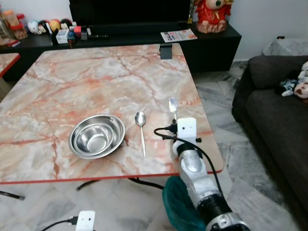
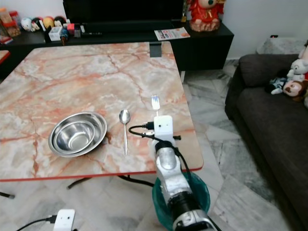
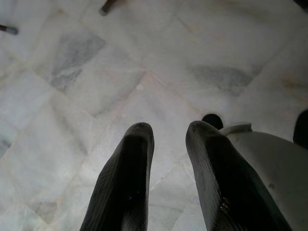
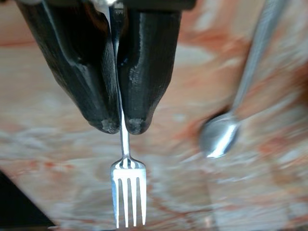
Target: Setting the table
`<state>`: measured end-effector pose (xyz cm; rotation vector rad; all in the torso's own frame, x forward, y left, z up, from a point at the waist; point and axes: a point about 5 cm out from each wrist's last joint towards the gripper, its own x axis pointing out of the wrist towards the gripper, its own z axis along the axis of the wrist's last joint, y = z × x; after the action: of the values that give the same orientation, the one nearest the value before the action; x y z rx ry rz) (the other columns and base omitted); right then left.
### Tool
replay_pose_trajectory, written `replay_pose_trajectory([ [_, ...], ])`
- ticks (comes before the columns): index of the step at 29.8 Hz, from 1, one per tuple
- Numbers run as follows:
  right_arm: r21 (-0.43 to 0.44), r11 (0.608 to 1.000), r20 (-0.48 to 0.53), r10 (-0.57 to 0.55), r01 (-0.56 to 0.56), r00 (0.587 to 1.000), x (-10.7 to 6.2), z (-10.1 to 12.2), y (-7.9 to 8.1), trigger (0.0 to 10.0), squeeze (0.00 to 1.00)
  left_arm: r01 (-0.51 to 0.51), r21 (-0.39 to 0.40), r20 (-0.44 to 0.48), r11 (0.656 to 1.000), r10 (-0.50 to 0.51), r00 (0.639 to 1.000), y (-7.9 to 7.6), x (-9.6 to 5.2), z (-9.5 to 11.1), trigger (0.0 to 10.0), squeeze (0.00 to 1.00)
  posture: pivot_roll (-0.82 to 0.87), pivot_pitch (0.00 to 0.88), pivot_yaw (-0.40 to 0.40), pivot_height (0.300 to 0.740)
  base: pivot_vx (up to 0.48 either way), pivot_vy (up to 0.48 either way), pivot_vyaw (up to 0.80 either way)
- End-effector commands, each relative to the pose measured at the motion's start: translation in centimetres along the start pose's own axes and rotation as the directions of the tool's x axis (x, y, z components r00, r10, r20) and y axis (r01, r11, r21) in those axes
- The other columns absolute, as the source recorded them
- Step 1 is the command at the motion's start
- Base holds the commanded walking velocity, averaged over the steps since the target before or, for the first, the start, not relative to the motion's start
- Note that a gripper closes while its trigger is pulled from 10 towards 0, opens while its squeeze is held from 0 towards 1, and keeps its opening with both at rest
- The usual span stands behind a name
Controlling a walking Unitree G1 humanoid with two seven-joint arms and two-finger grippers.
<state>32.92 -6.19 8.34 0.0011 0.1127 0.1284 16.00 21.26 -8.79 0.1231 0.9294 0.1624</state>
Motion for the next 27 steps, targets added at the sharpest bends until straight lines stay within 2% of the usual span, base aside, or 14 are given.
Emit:
replay_pose_trajectory([
  [1, 0.022, 1.000, -0.019, 0.004, -0.004, 1.000, 0.2, 0.0, 0.5, 10.0, 0.00, -0.008, 0.013, -0.027, 1.000, 0.008, 1.000, 0.5, -0.2, -0.8, 10.0, 0.00, 0.01, 0.054, 0.042, 0.740, 0.000, 0.000, 0.00],
  [5, 0.022, 1.000, -0.033, 0.004, -0.003, 0.999, 0.3, 0.0, 0.6, 10.0, 0.00, -0.010, 0.014, -0.027, 1.000, 0.011, 1.000, 0.6, -0.1, -0.7, 10.0, 0.00, 0.01, 0.053, 0.049, 0.740, 0.000, 0.000, 0.00],
  [12, 0.081, 0.996, -0.095, -0.015, 0.023, 0.995, 1.0, -0.2, 0.6, 10.0, 0.00, -0.012, 0.025, -0.025, 1.000, 0.013, 1.000, 0.8, -0.1, -0.6, 10.0, 0.00, 0.02, 0.055, 0.058, 0.740, 0.000, 0.000, 0.00],
  [17, 0.077, 0.997, -0.063, 0.004, 0.001, 0.998, 1.6, 0.9, 0.8, 10.0, 0.00, -0.016, 0.022, -0.030, 1.000, 0.017, 0.999, 1.0, -0.2, -0.8, 10.0, 0.00, 0.02, 0.055, 0.059, 0.740, 0.000, 0.000, 0.00],
  [23, 0.074, 0.997, -0.067, 0.015, -0.010, 0.998, 1.7, 0.8, 1.0, 10.0, 0.00, -0.018, 0.021, -0.030, 1.000, 0.019, 0.999, 1.1, -0.2, -0.8, 10.0, 0.00, 0.02, 0.053, 0.058, 0.740, 0.000, 0.000, 0.00],
  [27, 0.068, 0.997, -0.093, 0.034, -0.027, 0.995, 2.1, 1.0, 1.7, 10.0, 0.00, -0.016, 0.018, -0.031, 1.000, 0.017, 0.999, 0.9, -0.2, -0.9, 10.0, 0.00, 0.02, 0.056, 0.056, 0.740, 0.000, 0.000, 0.00],
])
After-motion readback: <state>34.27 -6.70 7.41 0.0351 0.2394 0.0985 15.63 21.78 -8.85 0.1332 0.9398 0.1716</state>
